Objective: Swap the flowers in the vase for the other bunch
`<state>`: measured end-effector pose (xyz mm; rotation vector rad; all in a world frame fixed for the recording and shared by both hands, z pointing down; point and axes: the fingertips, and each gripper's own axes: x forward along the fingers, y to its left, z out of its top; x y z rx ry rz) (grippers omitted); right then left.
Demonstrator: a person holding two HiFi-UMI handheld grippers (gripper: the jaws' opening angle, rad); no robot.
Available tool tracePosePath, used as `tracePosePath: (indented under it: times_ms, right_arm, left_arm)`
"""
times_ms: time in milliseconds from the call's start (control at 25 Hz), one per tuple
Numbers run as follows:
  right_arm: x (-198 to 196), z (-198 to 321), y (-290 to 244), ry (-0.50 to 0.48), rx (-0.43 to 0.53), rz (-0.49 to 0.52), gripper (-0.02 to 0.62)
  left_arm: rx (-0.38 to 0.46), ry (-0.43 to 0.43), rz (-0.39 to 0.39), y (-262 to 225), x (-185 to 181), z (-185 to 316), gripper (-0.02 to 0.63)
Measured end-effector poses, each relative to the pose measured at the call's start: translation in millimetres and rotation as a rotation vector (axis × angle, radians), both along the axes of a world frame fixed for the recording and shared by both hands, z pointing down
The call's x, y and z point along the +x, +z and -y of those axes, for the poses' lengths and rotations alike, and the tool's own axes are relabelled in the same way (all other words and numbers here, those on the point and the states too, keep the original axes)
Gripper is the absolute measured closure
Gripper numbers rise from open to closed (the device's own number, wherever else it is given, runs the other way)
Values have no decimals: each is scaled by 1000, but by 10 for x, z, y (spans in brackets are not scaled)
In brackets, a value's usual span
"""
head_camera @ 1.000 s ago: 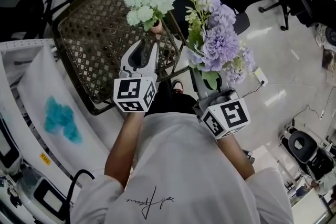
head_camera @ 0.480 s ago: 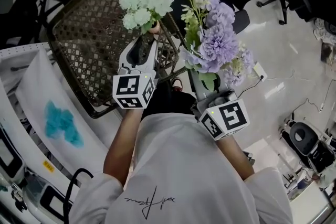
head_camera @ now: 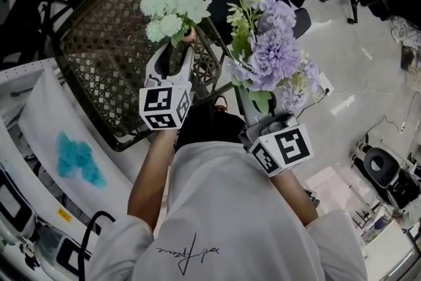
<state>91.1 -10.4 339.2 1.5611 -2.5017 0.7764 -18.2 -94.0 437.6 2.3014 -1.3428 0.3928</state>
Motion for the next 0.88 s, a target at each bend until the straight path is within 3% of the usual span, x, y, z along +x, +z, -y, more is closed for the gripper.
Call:
tracePosePath:
  times_ms: [880]
  right_arm:
    - [-3,-11,-13,26,-5,-14,571]
  left_arm:
    - [19,47,25,159,0,245,385]
